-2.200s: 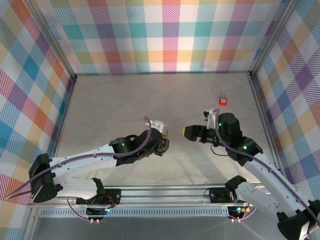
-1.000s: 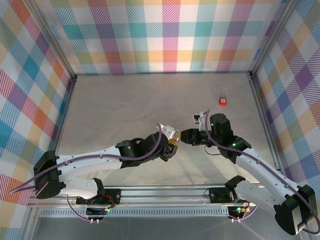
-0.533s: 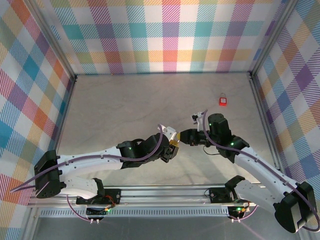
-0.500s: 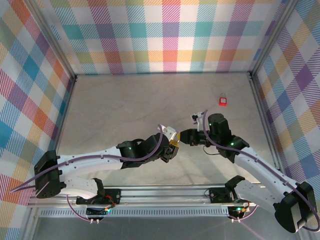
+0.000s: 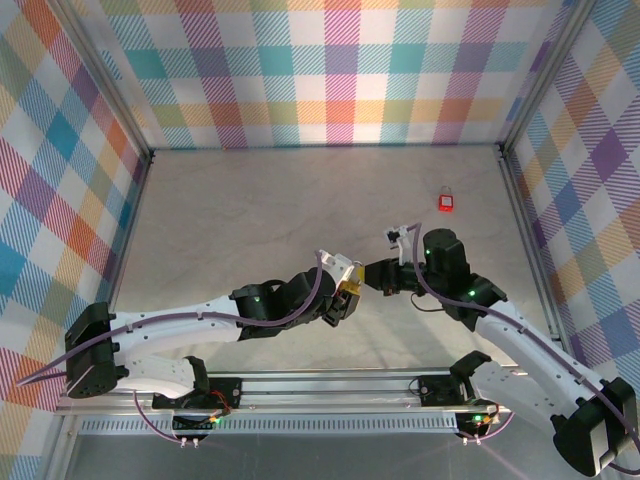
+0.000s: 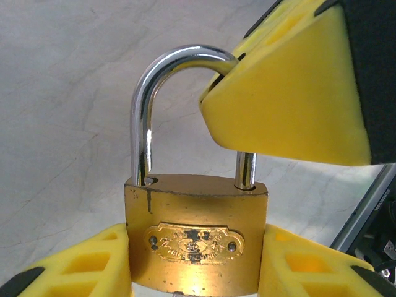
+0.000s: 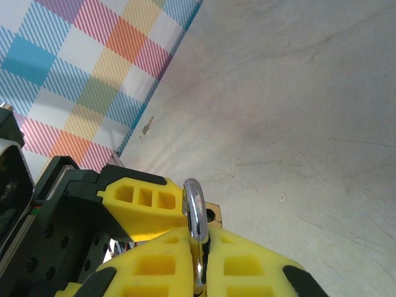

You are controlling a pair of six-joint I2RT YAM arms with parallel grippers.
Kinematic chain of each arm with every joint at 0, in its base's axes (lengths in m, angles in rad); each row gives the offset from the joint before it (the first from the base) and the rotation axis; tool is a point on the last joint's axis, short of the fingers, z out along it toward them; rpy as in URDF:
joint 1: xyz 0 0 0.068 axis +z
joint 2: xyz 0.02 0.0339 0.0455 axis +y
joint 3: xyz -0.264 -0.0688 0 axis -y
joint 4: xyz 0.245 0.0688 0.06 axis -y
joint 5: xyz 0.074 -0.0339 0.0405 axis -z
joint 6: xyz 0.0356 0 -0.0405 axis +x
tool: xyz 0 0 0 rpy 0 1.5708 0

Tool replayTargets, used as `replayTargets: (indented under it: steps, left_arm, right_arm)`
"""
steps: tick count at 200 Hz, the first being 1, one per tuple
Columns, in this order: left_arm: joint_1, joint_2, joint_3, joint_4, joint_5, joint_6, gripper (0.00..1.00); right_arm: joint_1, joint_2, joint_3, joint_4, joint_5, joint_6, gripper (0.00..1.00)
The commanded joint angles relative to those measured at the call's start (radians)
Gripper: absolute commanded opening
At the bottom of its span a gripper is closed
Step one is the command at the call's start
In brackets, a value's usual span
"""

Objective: Unlock with the key

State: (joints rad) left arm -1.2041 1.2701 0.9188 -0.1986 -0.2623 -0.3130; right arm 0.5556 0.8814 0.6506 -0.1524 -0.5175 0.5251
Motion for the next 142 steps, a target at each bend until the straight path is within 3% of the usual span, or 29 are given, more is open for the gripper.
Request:
replayTargets:
  steps: [1,47,78,88,112,142]
  left_arm:
    - [-0.013,-0.025,-0.005,0.079,0.009,0.035,0.00]
    - [-0.012,-0.047,0.014,0.041,0.085,0.084,0.00]
    - [-0.011,-0.074,0.018,-0.012,0.064,0.109,0.00]
    - [-0.010,-0.080,0.015,-0.024,0.043,0.113,0.00]
    - [-0.012,-0.077,0.014,-0.045,0.024,0.119,0.00]
    - [-0.014,-0.072,0.020,-0.054,0.017,0.137,0.00]
  right_arm:
    - [-0.009,-0.028,-0.007,-0.014,-0.001,-0.062,0.09]
    - [-0.016,-0.090,-0.020,-0.039,-0.088,-0.201,0.08]
    - [-0.019,-0.095,0.012,-0.095,-0.039,-0.224,0.09]
    - [-0.019,-0.087,0.020,-0.100,-0.029,-0.207,0.15]
    - [-0.019,-0.056,0.050,-0.144,0.079,-0.128,0.42]
    - [-0.018,-0.001,0.100,-0.222,0.152,-0.090,0.52]
